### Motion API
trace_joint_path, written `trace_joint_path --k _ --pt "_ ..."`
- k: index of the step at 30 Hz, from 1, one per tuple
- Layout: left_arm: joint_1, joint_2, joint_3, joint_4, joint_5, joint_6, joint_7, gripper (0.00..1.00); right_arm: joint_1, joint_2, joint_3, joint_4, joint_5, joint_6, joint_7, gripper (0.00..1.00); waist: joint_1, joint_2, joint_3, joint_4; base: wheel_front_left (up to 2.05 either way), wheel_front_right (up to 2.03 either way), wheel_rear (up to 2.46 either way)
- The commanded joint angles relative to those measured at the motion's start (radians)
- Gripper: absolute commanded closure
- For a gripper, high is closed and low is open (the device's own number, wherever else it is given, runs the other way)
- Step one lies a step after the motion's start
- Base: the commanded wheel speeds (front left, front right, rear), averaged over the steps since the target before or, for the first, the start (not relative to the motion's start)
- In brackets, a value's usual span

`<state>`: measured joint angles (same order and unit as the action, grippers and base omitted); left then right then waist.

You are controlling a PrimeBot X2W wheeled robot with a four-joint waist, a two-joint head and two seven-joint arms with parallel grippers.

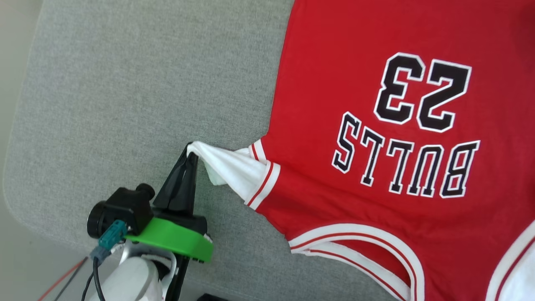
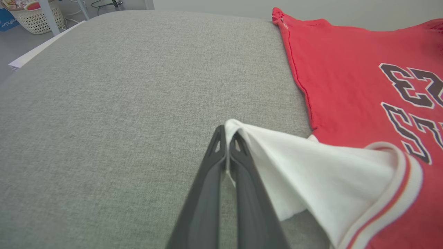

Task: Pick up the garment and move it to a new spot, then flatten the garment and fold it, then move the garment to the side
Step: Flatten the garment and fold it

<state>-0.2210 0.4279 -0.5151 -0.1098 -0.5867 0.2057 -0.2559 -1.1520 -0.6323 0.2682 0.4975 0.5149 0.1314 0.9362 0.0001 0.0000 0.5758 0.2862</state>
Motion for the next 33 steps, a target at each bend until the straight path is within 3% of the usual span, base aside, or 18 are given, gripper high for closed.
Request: trace_joint_path --k 1,11,19,25,33 --pt "0.022 0.008 0.005 0.004 0.005 0.001 -0.005 1.00 0.035 -0.022 0.013 -0.016 0.027 -0.001 -0.023 1.00 -0.0001 0.0000 -0.103 -0.043 0.00 0.00 0.00" --pt "0.131 0.060 0.038 0.001 -0.024 0.043 0.010 1.00 0.361 -0.202 0.084 -0.244 0.229 -0.001 -0.170 1.00 -0.0001 0.0000 -0.256 -0.136 0.00 0.00 0.00" --pt "0.213 0.096 0.071 0.001 -0.051 0.070 0.011 1.00 0.744 -0.273 -0.007 -0.368 0.305 -0.001 -0.252 1.00 -0.0001 0.0000 -0.333 -0.207 0.00 0.00 0.00" --pt "0.241 0.108 0.079 -0.003 -0.058 0.078 0.011 1.00 1.039 -0.231 -0.141 -0.427 0.319 -0.001 -0.272 1.00 -0.0001 0.0000 -0.355 -0.230 0.00 0.00 0.00" --pt "0.245 0.107 0.077 0.001 -0.062 0.075 0.009 1.00 1.362 -0.037 -0.261 -0.459 0.260 -0.001 -0.243 1.00 -0.0001 0.0000 -0.345 -0.226 0.00 0.00 0.00"
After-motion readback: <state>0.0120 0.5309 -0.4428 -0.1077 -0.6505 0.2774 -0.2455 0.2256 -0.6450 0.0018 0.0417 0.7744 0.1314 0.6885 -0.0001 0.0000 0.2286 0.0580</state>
